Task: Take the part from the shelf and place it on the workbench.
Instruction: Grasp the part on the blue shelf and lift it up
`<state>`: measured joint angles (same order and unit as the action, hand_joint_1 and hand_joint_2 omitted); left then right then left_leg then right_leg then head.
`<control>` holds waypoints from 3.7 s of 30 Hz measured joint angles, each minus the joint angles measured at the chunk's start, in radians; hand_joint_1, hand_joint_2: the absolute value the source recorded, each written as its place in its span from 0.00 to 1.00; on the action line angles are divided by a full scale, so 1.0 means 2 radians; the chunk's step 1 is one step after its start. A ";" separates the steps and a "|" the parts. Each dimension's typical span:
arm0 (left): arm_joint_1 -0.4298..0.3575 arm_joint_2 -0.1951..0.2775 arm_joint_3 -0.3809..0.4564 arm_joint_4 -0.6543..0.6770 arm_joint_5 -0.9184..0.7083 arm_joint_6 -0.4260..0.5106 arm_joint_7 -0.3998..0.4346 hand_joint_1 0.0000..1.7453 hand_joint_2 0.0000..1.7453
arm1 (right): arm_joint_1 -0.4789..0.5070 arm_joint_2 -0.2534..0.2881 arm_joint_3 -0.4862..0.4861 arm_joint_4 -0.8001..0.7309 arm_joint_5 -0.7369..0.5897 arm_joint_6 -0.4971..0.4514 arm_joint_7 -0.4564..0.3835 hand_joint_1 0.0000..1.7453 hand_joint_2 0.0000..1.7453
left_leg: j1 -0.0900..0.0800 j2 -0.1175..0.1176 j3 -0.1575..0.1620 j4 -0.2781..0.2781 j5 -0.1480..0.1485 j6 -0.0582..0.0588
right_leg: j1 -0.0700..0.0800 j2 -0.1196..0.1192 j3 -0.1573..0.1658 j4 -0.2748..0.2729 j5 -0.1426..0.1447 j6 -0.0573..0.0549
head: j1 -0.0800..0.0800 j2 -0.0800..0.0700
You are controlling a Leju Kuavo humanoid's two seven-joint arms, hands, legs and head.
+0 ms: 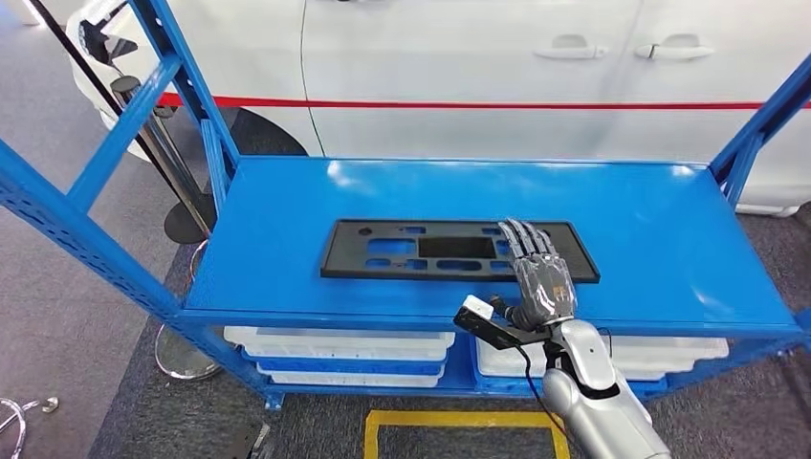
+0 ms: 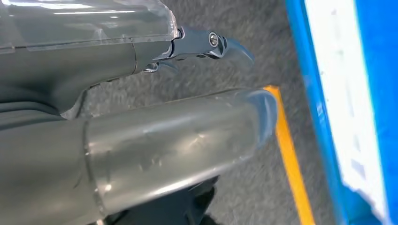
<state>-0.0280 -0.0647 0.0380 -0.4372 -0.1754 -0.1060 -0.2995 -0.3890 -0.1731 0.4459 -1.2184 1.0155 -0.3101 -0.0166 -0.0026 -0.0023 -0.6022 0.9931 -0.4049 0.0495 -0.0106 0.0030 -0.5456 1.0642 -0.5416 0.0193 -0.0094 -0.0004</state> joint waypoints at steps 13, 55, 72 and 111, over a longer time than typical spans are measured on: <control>-0.007 0.000 -0.016 0.000 0.009 0.002 0.000 0.00 0.00 | 0.003 0.001 0.012 0.000 0.002 0.011 -0.014 0.00 1.00 | 0.000 -0.003 0.007 0.017 -0.025 -0.014 | -0.003 0.000 -0.031 -0.013 0.044 -0.007 | 0.000 0.000; -0.020 0.006 -0.047 0.001 0.022 0.002 -0.020 0.00 0.00 | -0.002 0.008 0.074 0.002 0.006 0.029 -0.012 0.00 1.00 | 0.004 -0.002 -0.007 0.034 -0.017 -0.020 | 0.000 0.000 -0.013 -0.021 0.034 -0.016 | -0.001 0.000; -0.024 0.008 -0.059 0.005 0.034 0.008 -0.025 0.00 0.00 | -0.002 0.007 0.077 0.002 0.013 0.028 -0.004 0.00 1.00 | 0.002 -0.002 0.039 0.009 -0.048 -0.010 | 0.002 -0.001 -0.053 -0.012 0.061 -0.006 | 0.000 0.000; -0.022 0.006 -0.064 0.007 0.032 0.070 -0.056 0.00 1.00 | 0.009 0.010 0.019 -0.069 -0.107 -0.002 -0.016 1.00 1.00 | 0.008 -0.002 -0.046 0.152 -0.097 -0.031 | -0.001 -0.001 -0.031 -0.018 0.050 -0.020 | -0.001 0.000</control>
<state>-0.0711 -0.0520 -0.0895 -0.4237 -0.1113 0.0335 -0.4110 -0.3709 -0.1523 0.4837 -1.3556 0.8015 -0.3141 -0.0488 0.0135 -0.0054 -0.6950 1.2975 -0.5984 -0.0117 -0.0133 0.0007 -0.6079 1.0284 -0.4420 -0.0216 -0.0118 -0.0004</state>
